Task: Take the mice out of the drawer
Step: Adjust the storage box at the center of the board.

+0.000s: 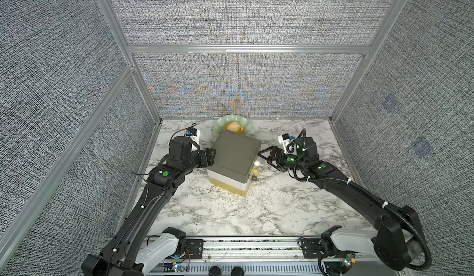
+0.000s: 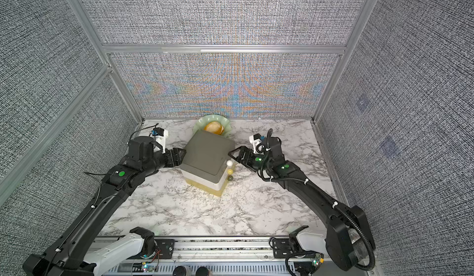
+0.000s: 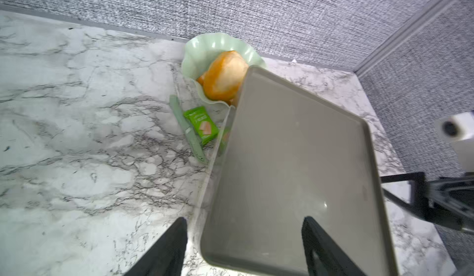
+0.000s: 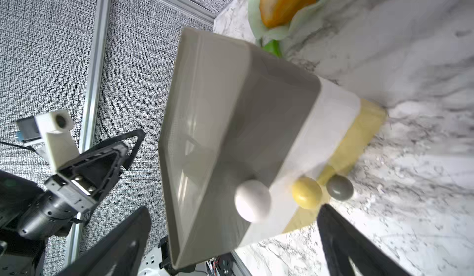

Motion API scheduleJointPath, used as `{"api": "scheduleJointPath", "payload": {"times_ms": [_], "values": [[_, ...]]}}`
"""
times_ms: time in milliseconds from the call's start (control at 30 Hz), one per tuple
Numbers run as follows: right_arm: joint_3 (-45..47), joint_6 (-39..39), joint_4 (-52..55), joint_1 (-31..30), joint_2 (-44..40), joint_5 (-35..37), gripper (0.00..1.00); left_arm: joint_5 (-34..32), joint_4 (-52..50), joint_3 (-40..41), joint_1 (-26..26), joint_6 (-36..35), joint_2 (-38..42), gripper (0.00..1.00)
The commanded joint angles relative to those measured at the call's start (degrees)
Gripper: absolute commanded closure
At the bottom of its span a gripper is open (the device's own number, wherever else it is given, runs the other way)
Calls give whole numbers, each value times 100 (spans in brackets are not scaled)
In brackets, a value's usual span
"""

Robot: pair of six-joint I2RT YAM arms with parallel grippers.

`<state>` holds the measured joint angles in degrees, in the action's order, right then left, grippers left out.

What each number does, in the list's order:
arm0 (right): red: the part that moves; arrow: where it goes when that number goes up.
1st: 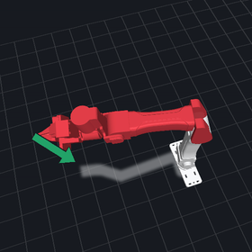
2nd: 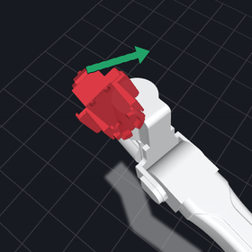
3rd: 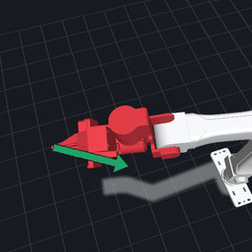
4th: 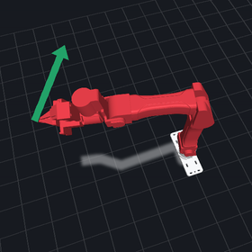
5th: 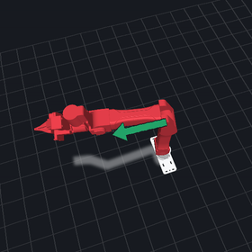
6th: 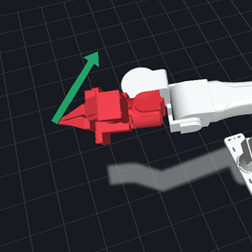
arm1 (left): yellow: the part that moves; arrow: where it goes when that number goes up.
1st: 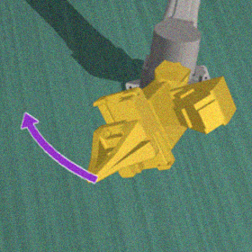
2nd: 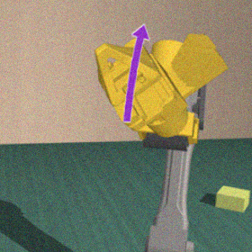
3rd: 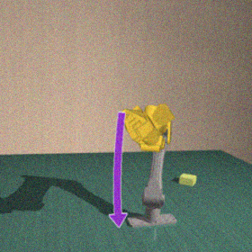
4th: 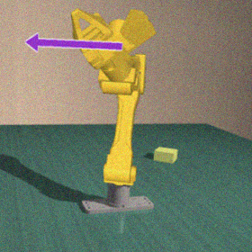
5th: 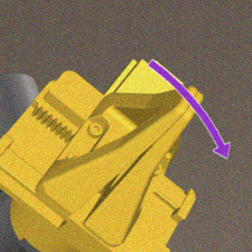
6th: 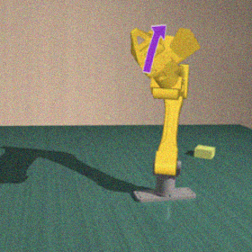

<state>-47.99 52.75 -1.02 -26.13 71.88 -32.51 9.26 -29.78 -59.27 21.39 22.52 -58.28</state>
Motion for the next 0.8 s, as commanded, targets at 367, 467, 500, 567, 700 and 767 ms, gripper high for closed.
{"api": "scheduleJointPath", "payload": {"times_ms": [367, 467, 500, 567, 700, 767], "values": [[812, 1216, -2677, -64, 505, -540, 25, 1385, 980, 139, 340, 370, -110, 28], [723, 1318, -2951, -116, 719, -581, 29, 1351, 1066, 159, 371, 462, -167, 28], [668, 1308, -2965, -141, 788, -572, 30, 1371, 1110, 159, 385, 479, -179, 28], [566, 1279, -3021, -205, 912, -585, 32, 1352, 1139, 156, 404, 523, -192, 28], [280, 1299, -3180, -311, 1277, -677, 37, 1369, 1119, 100, 459, 560, -286, 28], [123, 1310, -3269, -340, 1471, -718, 38, 1332, 1108, 73, 526, 560, -341, 28]]}}
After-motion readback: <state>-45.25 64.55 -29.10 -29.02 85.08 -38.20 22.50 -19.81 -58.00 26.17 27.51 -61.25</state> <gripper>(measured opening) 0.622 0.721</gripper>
